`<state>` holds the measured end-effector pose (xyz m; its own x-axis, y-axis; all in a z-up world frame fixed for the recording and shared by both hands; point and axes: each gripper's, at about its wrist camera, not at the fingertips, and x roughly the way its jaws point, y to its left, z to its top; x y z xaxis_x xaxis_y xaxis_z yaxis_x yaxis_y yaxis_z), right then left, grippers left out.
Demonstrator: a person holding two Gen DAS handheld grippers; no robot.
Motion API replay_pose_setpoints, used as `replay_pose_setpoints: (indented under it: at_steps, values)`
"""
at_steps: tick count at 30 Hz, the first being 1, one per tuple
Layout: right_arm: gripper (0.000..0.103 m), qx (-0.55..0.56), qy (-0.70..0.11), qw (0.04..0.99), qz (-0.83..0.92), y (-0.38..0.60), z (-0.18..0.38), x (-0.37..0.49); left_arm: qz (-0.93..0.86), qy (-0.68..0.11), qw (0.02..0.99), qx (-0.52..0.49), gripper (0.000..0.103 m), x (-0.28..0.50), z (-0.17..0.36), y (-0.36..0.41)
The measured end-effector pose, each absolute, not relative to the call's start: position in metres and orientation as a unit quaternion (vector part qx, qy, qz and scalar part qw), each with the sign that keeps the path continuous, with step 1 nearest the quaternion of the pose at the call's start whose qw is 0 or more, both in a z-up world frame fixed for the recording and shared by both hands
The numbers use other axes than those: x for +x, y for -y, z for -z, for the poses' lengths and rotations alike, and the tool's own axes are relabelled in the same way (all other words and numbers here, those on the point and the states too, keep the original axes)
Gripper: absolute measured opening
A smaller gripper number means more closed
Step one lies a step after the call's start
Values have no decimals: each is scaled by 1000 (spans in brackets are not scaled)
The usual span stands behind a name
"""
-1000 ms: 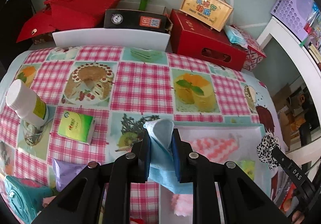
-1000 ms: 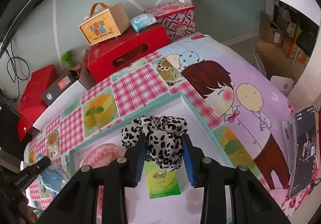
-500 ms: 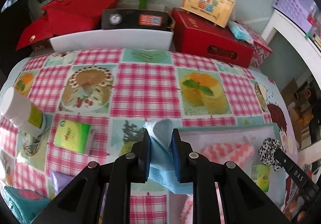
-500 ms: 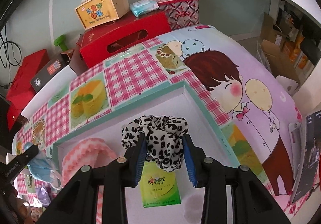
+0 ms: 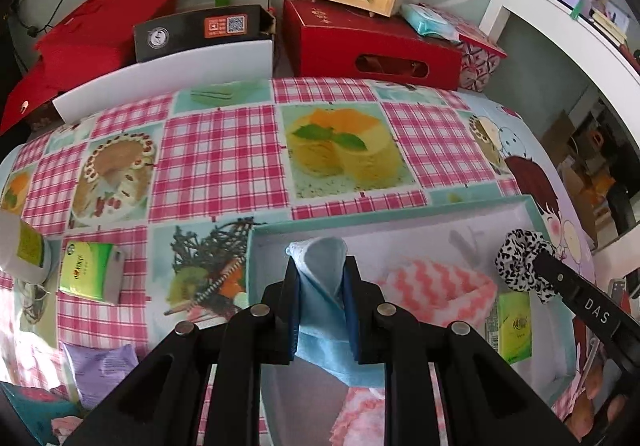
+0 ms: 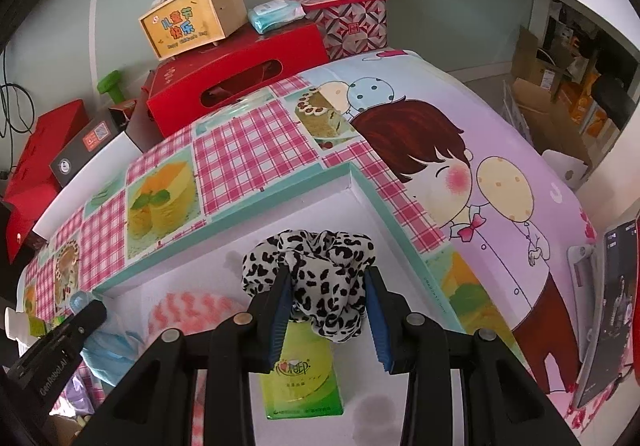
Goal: Organize soft objects
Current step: 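Lower the blue mask into the tray with the left tool while the right tool releases the scrunchie there, then open both tools and move them back toward the pile of items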
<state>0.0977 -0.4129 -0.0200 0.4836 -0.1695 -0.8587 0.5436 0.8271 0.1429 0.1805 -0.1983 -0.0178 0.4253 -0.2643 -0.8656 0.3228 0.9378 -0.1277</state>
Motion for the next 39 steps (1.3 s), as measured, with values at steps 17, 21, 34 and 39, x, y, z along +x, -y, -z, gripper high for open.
replay_pose_setpoints:
  at_steps: [17, 21, 34, 39]
  values:
    - [58, 167, -451, 851, 211, 402, 4, 99, 187, -537, 822, 5, 57, 179, 18, 199]
    - [60, 155, -448, 855, 210, 396, -3, 99, 183, -539, 822, -4, 57, 177, 10, 193]
    - [78, 143, -449, 857, 209, 391, -15, 96, 177, -543, 820, -33, 65, 176, -7, 178]
    - [86, 142, -458, 853, 208, 391, -11, 98, 169, -550, 817, -38, 66, 177, -4, 174]
